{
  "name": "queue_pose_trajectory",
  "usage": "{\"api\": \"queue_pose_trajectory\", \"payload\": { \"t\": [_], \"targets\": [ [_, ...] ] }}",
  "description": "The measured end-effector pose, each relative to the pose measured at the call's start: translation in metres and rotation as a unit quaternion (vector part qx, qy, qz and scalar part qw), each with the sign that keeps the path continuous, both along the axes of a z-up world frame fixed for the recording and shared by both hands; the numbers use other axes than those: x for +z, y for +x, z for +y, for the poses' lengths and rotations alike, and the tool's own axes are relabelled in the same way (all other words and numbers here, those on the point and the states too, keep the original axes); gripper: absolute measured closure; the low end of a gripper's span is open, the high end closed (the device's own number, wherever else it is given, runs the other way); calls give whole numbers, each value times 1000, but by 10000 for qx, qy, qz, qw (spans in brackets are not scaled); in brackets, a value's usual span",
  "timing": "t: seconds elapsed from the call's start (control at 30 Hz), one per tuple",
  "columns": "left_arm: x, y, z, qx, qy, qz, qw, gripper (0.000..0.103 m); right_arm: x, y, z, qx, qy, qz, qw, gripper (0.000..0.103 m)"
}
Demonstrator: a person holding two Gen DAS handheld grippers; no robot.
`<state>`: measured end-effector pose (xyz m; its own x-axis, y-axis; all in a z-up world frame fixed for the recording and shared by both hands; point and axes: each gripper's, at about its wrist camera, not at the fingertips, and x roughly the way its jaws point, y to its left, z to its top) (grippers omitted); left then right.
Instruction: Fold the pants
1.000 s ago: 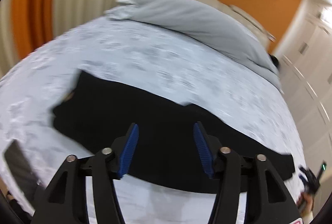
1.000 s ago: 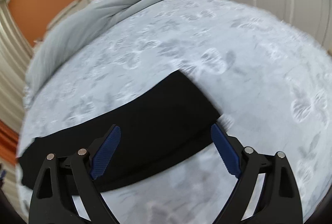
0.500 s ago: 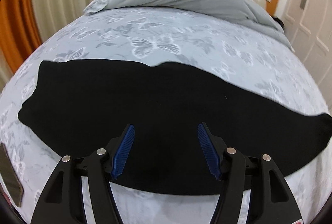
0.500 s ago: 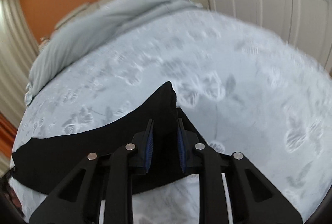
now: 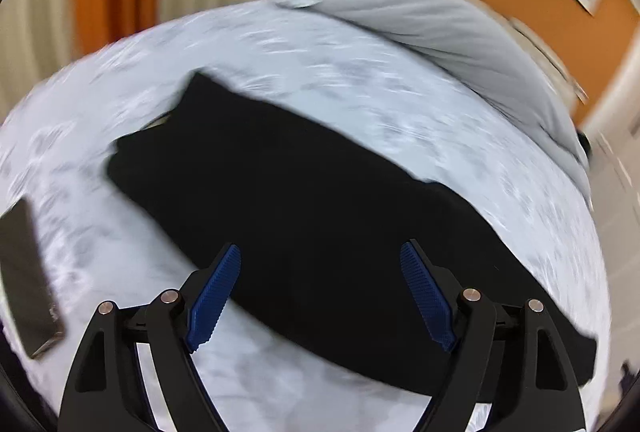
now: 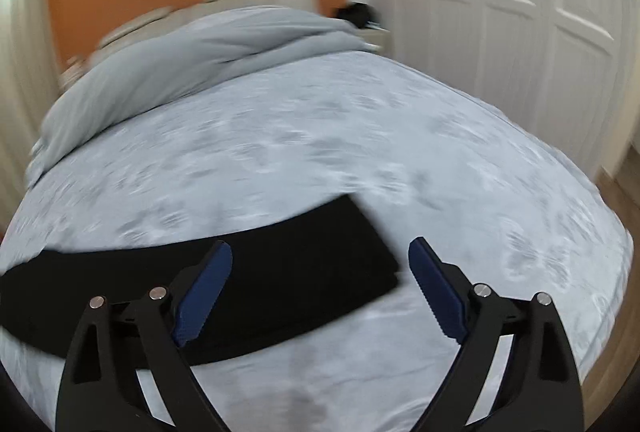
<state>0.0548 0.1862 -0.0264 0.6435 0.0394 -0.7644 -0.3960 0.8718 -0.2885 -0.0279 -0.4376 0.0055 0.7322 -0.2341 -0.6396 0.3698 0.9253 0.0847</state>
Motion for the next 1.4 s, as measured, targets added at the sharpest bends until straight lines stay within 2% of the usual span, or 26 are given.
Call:
{"api": "queue_pose_trajectory", "payload": {
  "t": [0.1,0.17,0.2,0.23,0.3,0.33,0.37,0.4,0.43,0.47,0.57,0.63,0.67,0.73,0.83,0.87,0.9,1.0,1.03,1.07,1.1,1.17,1.2,1.27,1.3,1.4],
  "targets": [
    [-7,-11,45,585,192,187,9979,23,-4,14,49,527,-113,123,9985,15],
    [-20,-21,83,843,-407,245,9953,24,-8,23,80,849,-105,171,9962,16],
    [-26,-25,99,923,-950,179,9910,24,-11,26,94,952,-88,170,9953,16],
    [-31,-27,108,962,-1277,122,9871,24,-12,28,103,1026,-53,161,9946,16],
    [-40,-20,124,950,-1704,174,9806,29,-16,37,132,1260,50,144,9919,16],
    [-49,-7,131,790,-1868,272,9788,38,-20,38,144,1331,45,154,9910,16],
    [-54,0,134,749,-1913,384,9779,66,-21,43,156,1430,-15,164,9896,16],
    [-64,7,138,776,-2001,547,9752,87,-23,47,167,1514,-109,171,9883,16],
    [-67,10,139,778,-2099,536,9731,96,-24,49,175,1557,-189,178,9875,16],
    [-64,11,140,772,-2096,435,9738,98,-26,52,185,1598,-309,186,9865,16],
    [-16,24,126,377,-1285,-92,9910,99,-29,59,197,1620,-360,167,9860,16],
    [21,32,119,167,-859,-443,9952,98,-29,64,195,1583,-238,108,9870,16],
    [29,36,117,159,-671,-428,9967,98,-29,66,192,1581,-203,108,9872,16],
    [19,47,124,314,-491,-92,9983,97,-32,71,184,1473,-206,191,9887,16],
    [-42,62,135,553,-324,791,9948,96,-40,78,161,1169,-133,411,9922,16],
    [-63,60,134,583,-460,959,9926,93,-42,78,152,1061,-60,456,9933,16],
    [-65,54,134,632,-465,828,9935,90,-43,78,139,920,52,496,9945,16],
    [-43,30,111,902,-15,498,9947,76,-42,72,99,587,392,441,9965,15],
    [-35,23,103,985,32,354,9945,63,-42,70,89,473,389,425,9972,14],
    [-26,13,94,1021,58,114,9947,55,-41,65,75,325,318,381,9982,14],
    [-17,2,82,997,152,-176,9947,54,-41,60,64,154,152,340,9992,12],
    [-7,-9,56,810,481,-521,9942,46,-46,45,30,-481,-285,455,9974,11],
    [-6,-13,42,744,568,-618,9937,44,-47,39,12,-640,-131,602,9960,11],
    [-7,-18,20,480,386,-788,9950,39,-40,20,-23,-696,570,413,9951,11],
    [-9,-14,7,253,234,-838,9959,38,-36,10,-34,-684,689,223,9950,11],
    [-19,-4,-32,-385,128,-673,9969,36,-49,-14,-61,-798,427,-12,9959,11]
  ]
}}
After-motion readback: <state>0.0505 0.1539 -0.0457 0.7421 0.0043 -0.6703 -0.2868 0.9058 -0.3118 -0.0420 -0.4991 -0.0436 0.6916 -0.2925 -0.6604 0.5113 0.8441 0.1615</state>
